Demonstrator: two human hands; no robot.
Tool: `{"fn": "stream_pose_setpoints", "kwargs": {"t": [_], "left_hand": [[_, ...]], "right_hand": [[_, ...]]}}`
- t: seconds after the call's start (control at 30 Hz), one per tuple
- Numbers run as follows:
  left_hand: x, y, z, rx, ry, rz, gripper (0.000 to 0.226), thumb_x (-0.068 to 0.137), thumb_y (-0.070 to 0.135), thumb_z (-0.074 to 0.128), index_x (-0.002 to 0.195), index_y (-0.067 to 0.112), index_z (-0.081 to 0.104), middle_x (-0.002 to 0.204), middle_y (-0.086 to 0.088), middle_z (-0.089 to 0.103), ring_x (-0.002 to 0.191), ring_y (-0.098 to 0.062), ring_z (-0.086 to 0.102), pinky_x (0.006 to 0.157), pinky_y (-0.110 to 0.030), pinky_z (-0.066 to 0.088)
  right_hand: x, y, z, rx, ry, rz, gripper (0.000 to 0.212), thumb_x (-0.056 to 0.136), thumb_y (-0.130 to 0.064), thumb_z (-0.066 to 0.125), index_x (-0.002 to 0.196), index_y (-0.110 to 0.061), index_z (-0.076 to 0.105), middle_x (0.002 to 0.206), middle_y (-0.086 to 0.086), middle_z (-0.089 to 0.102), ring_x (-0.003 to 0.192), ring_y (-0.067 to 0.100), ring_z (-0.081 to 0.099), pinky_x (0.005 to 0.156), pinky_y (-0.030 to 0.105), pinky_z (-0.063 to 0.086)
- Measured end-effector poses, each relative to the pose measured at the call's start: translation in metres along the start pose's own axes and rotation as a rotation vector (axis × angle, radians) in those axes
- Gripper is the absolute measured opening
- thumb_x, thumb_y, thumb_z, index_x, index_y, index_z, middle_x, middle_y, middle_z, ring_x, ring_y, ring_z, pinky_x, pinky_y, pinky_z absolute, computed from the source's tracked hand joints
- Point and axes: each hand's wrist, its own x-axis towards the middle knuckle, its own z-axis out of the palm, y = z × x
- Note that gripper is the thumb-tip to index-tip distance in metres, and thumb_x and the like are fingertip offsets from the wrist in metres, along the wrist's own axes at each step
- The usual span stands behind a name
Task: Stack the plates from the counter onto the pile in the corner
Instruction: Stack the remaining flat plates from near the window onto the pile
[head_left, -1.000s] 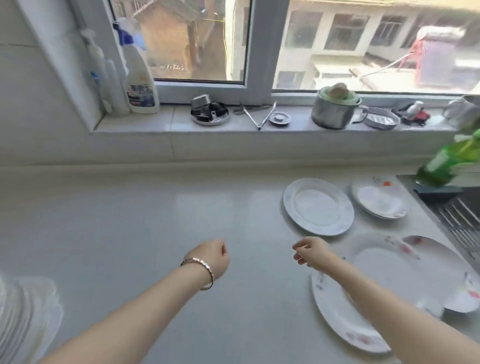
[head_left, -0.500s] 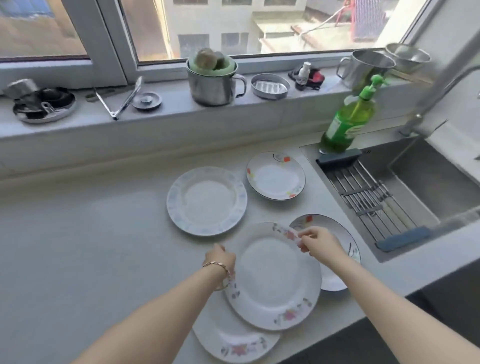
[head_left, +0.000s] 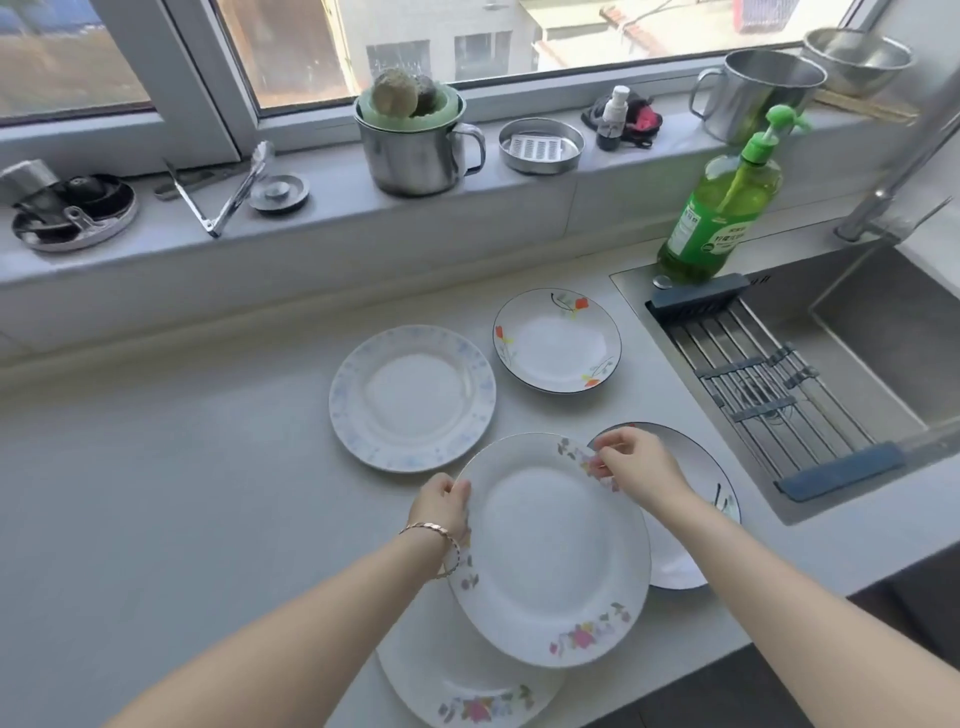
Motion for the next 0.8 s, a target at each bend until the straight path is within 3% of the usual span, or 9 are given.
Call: {"fn": "stream_pose_setpoints", "kwargs": {"t": [0.1,0.2,0.33,0.43,0.5,0.57,0.7,0.8], "left_hand": [[-0.005,-0.007,-0.025,-0.037,0.119,0.04,0.036,0.095,0.013,0.044,0.06,0.013,0.036,0.052,-0.005,0.039,0.044,-0.019,0.037,0.049,-0.026,0.032],[-0.009,-0.016,-0.067,-0.2,0.228,0.028,0.037,0.097,0.01,0.042,0.06,0.012,0.039,0.054,-0.008,0.036,0.036,-0.018,0.039,0.042,-0.022,0.033],[-0.03,-0.033,-0.134,-0.466,0.433,0.008,0.036,0.097,0.012,0.042,0.062,0.012,0.041,0.056,-0.008,0.035,0.017,-0.002,0.032,0.032,-0.01,0.031],[-0.051,-0.051,-0.187,-0.699,0.589,-0.013,0.035,0.097,0.016,0.044,0.062,0.015,0.04,0.052,-0.005,0.038,0.021,-0.005,0.035,0.046,-0.018,0.033],[-0.066,-0.069,-0.224,-0.78,0.708,-0.03,0.035,0.096,0.018,0.045,0.061,0.015,0.039,0.041,-0.002,0.045,0.038,-0.016,0.04,0.052,-0.022,0.033],[-0.084,-0.089,-0.262,-0.811,0.838,-0.061,0.035,0.095,0.018,0.046,0.061,0.014,0.041,0.049,-0.006,0.05,0.049,-0.021,0.041,0.054,-0.024,0.038],[-0.132,-0.123,-0.335,-0.814,1.083,-0.058,0.033,0.094,0.016,0.045,0.063,0.008,0.043,0.063,-0.011,0.045,0.038,-0.012,0.046,0.032,-0.015,0.036],[-0.163,-0.162,-0.396,-0.795,1.219,-0.072,0.032,0.088,0.017,0.05,0.058,0.008,0.045,0.054,-0.008,0.045,0.036,-0.008,0.048,0.037,-0.014,0.038]], "right_hand": [[0.001,-0.011,0.001,0.015,0.02,-0.034,0.023,0.084,-0.001,0.044,0.097,-0.012,0.06,0.073,-0.001,0.064,0.08,0.025,0.062,0.082,0.037,0.049],[0.0,-0.025,0.01,-0.03,-0.015,-0.074,0.027,0.084,0.001,0.04,0.1,-0.011,0.058,0.074,-0.001,0.062,0.078,0.024,0.059,0.074,0.031,0.045],[-0.009,-0.048,0.05,-0.198,-0.149,-0.125,0.023,0.085,-0.003,0.044,0.098,-0.013,0.06,0.085,0.007,0.065,0.077,0.023,0.061,0.059,0.025,0.042],[-0.026,-0.074,0.098,-0.311,-0.295,-0.183,0.02,0.083,-0.005,0.046,0.096,-0.014,0.06,0.082,0.006,0.063,0.067,0.018,0.059,0.055,0.023,0.043],[-0.044,-0.095,0.135,-0.428,-0.394,-0.283,0.02,0.084,-0.009,0.046,0.095,-0.014,0.061,0.08,0.006,0.064,0.065,0.016,0.057,0.055,0.023,0.042],[-0.069,-0.118,0.173,-0.515,-0.488,-0.373,0.02,0.086,-0.01,0.045,0.096,-0.015,0.061,0.084,0.007,0.065,0.064,0.014,0.055,0.049,0.019,0.037],[-0.124,-0.156,0.256,-0.575,-0.594,-0.497,0.021,0.087,-0.012,0.044,0.099,-0.018,0.061,0.09,0.004,0.068,0.078,0.016,0.061,0.048,0.018,0.037],[-0.167,-0.174,0.318,-0.559,-0.667,-0.545,0.018,0.088,-0.01,0.044,0.094,-0.018,0.058,0.086,0.002,0.065,0.075,0.016,0.06,0.048,0.017,0.036]]}}
